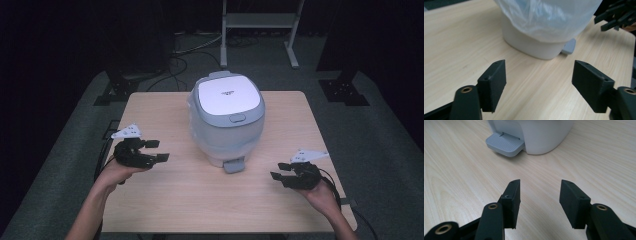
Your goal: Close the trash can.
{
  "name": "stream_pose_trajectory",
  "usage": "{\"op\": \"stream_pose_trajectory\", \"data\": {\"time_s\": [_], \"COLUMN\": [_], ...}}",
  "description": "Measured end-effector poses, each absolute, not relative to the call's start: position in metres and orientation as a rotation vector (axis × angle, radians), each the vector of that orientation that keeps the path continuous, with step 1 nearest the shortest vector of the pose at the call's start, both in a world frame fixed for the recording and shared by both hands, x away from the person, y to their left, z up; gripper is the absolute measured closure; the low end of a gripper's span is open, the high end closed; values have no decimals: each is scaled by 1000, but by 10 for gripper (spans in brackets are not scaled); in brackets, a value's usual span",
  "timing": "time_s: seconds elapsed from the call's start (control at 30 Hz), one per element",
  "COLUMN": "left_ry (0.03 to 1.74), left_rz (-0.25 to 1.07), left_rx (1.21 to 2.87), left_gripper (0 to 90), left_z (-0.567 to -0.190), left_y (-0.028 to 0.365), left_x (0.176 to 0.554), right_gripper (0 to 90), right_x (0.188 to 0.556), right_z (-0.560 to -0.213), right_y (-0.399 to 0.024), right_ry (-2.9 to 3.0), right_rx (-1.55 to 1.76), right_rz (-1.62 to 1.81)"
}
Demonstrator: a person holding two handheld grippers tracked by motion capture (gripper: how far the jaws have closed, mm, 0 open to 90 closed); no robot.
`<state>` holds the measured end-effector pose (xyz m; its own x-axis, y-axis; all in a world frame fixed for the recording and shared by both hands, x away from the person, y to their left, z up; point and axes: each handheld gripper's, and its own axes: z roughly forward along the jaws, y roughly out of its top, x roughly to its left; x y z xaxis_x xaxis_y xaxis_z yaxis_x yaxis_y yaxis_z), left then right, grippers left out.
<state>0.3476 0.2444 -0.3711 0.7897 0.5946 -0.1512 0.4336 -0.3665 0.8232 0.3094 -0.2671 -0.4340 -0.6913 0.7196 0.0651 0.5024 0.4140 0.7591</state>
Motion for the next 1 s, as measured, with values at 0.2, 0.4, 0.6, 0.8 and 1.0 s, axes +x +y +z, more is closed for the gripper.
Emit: {"op": "stream_pose_trajectory", "data": {"time_s": [0.2, 0.4, 0.6, 0.8, 1.0], "left_ry": [780, 800, 798, 785, 755], "left_rz": [230, 220, 214, 249, 274], "left_rx": [2035, 2039, 2037, 2026, 1977], "left_gripper": [198, 195, 189, 189, 189], "left_z": [-384, -397, -408, -415, -427], "left_y": [244, 242, 239, 237, 237], "left_x": [341, 335, 330, 324, 317], "right_gripper": [464, 443, 439, 420, 392], "right_x": [305, 300, 295, 292, 291], "right_z": [-436, -440, -446, -447, -454], "right_y": [-275, -282, -289, -290, -288], "right_ry": [2387, 2384, 2375, 2373, 2363], "right_rx": [1085, 1103, 1126, 1133, 1150], "right_rz": [1153, 1139, 1130, 1128, 1160]}}
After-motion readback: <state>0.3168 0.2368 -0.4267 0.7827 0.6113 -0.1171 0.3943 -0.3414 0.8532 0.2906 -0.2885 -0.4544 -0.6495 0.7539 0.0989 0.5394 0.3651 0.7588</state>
